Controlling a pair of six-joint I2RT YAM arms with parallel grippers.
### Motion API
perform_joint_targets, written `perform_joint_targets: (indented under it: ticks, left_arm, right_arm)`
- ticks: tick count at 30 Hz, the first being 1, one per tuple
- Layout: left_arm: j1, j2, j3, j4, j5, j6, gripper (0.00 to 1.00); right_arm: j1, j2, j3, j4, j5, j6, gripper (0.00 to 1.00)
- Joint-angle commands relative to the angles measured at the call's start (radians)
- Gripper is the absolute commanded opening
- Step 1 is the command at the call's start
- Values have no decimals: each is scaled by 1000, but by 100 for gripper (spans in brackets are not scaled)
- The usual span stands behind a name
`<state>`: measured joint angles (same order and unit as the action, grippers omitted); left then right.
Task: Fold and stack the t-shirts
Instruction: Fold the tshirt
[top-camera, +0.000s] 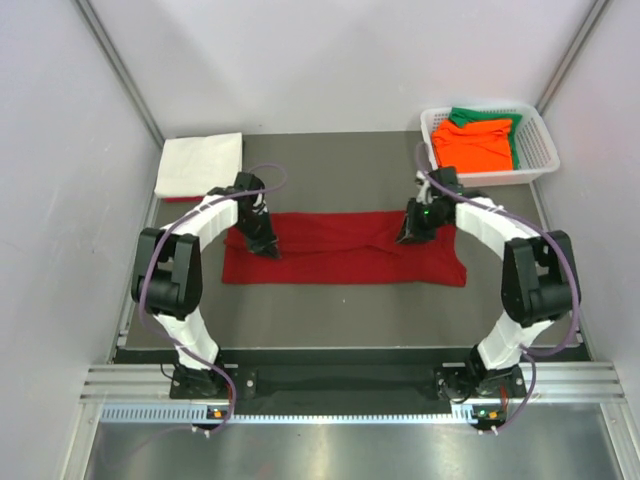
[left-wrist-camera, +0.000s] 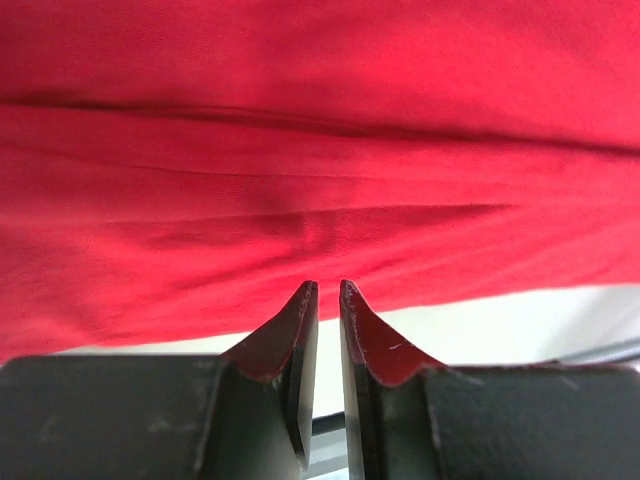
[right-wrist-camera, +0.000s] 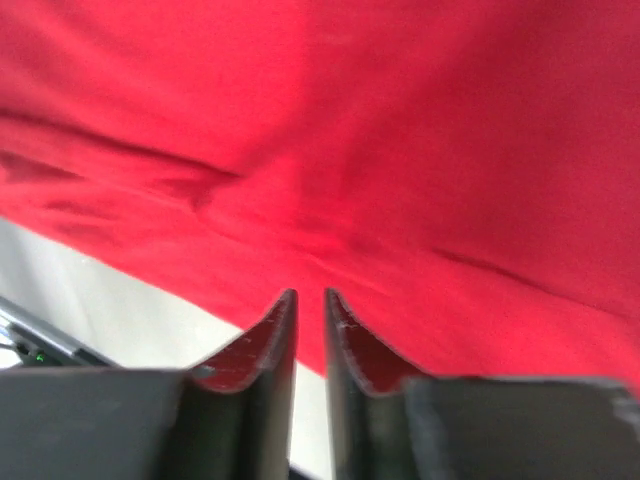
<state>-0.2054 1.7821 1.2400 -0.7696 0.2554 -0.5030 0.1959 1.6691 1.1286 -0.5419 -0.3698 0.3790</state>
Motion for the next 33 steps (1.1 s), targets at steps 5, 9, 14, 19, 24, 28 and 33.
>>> perform_joint_targets:
  ticks: [5, 9, 14, 19, 24, 28, 33]
  left_arm:
    - [-15, 31, -2, 67, 18, 35, 20]
    - [-8, 143, 71, 59, -22, 61, 21]
    - [4, 206, 241, -23, -108, 81, 22]
    - [12, 198, 320, -86, -212, 92, 25]
    - [11, 123, 286, -119, -239, 115, 26]
    - [6, 62, 211, -79, -150, 124, 25]
    - [-25, 62, 170, 116, 221, 31, 28]
  right_arm:
    - [217, 102, 50, 174, -20, 70, 7]
    - [266, 168, 65, 201, -26, 80, 5]
    - [310, 253, 154, 184, 17, 93, 5]
    - [318, 303, 246, 160, 123, 110, 6]
    - [312, 382, 403, 96, 129, 112, 9]
    - [313, 321, 430, 56, 48, 129, 23]
    - [241, 204, 375, -20, 28, 103, 53]
